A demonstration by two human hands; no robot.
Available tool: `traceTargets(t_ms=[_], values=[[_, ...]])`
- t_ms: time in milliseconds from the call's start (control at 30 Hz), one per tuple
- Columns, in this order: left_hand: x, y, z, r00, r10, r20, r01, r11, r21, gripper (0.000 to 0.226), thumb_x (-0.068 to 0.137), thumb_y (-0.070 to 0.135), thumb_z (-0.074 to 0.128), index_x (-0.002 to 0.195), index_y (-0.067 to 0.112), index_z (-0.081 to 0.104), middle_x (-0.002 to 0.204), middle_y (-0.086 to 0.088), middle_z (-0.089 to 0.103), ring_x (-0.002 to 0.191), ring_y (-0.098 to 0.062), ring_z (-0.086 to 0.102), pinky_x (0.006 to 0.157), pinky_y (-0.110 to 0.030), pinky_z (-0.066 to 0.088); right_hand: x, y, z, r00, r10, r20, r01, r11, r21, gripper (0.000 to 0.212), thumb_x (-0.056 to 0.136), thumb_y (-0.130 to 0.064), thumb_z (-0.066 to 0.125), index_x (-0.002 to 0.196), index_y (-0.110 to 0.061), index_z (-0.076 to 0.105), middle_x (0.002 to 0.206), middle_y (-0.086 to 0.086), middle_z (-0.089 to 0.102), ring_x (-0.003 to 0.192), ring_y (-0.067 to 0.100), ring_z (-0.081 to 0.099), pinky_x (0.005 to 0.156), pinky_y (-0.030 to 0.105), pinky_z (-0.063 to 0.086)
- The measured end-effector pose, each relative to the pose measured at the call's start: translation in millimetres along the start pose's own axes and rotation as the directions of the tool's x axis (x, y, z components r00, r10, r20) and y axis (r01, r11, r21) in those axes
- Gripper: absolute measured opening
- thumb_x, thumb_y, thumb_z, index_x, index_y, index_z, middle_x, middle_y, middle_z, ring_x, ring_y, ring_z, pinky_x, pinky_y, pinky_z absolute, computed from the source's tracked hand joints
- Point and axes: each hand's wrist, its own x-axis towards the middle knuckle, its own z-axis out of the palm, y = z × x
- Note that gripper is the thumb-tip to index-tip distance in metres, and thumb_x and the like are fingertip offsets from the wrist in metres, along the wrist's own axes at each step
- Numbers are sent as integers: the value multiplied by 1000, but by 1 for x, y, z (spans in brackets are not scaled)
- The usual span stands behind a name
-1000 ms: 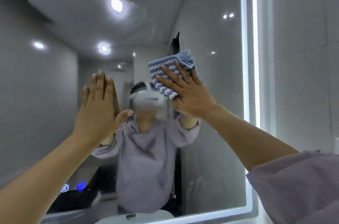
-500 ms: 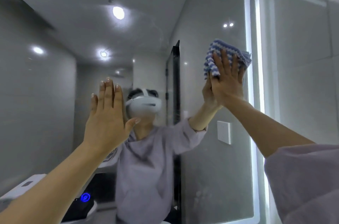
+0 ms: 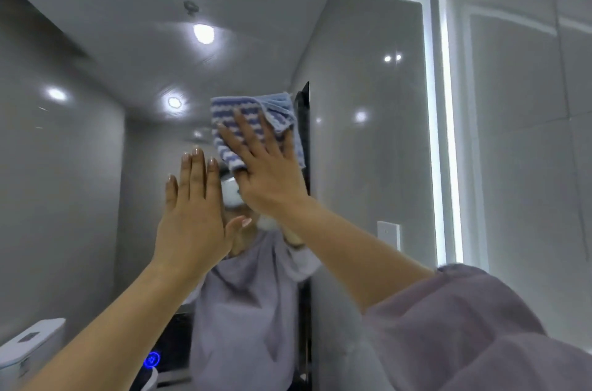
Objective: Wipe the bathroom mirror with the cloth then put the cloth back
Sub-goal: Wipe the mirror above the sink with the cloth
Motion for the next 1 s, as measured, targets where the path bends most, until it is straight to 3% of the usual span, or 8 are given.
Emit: traceTargets(t_ms=[167, 367, 500, 667, 833, 1000], values=[[0, -2, 1, 1000, -3, 18, 2, 999, 33, 95, 81, 70, 16, 141, 5, -22, 149, -15, -26, 140, -28, -24, 116, -44, -6, 34, 4, -10, 994, -54, 94, 53, 999, 12, 55, 102, -38, 21, 151, -33, -1, 160, -8, -8, 146, 21, -18, 116, 49, -14], [-1, -3, 2, 1000, 16, 1, -16, 1000, 19, 95, 81, 74, 9, 140, 5, -17, 151, -15, -20, 142, -28, -17, 117, -45, -1, 34, 16, -14, 992, -103, 78, 102, 995, 17, 53, 102, -37, 22, 151, -35, 3, 161, -9, -4, 147, 19, -14, 117, 47, -14], [-1, -4, 2, 1000, 28, 1, -28, 1000, 12, 96, 81, 68, 26, 141, 4, -12, 154, -19, -11, 143, -29, -13, 117, -48, 3, 25, 46, -16, 999, 1, 44, 0, 999, -40, 53, 101, -39, 22, 151, -35, 2, 161, -9, -4, 147, 21, -13, 116, 45, -16], [-1, -6, 4, 999, 44, -13, -43, 999, 25, 96, 82, 71, 26, 141, 3, -9, 154, -20, -8, 143, -30, -10, 116, -48, 4, 2, 123, -21, 975, 222, 4, -222, 975, -32, 57, 100, -38, 32, 150, -37, 5, 161, -9, 1, 148, 20, -9, 117, 43, -11], [-1, -6, 6, 999, 39, -16, -39, 999, 4, 96, 79, 69, 25, 141, 4, -11, 155, -19, -9, 143, -29, -11, 116, -47, 3, -42, 178, -27, 939, 341, 32, -337, 937, -89, 59, 91, -47, 6, 145, -36, -14, 160, -6, -11, 146, 17, -16, 117, 43, -15], [-1, -6, 6, 1000, 28, -12, -27, 1000, 11, 96, 78, 70, 20, 141, 5, -14, 154, -17, -15, 142, -27, -16, 116, -44, -2, -51, 177, -23, 901, 433, 14, -431, 899, -81, 60, 91, -49, 12, 144, -37, -14, 160, -3, -10, 146, 21, -16, 109, 36, -26]])
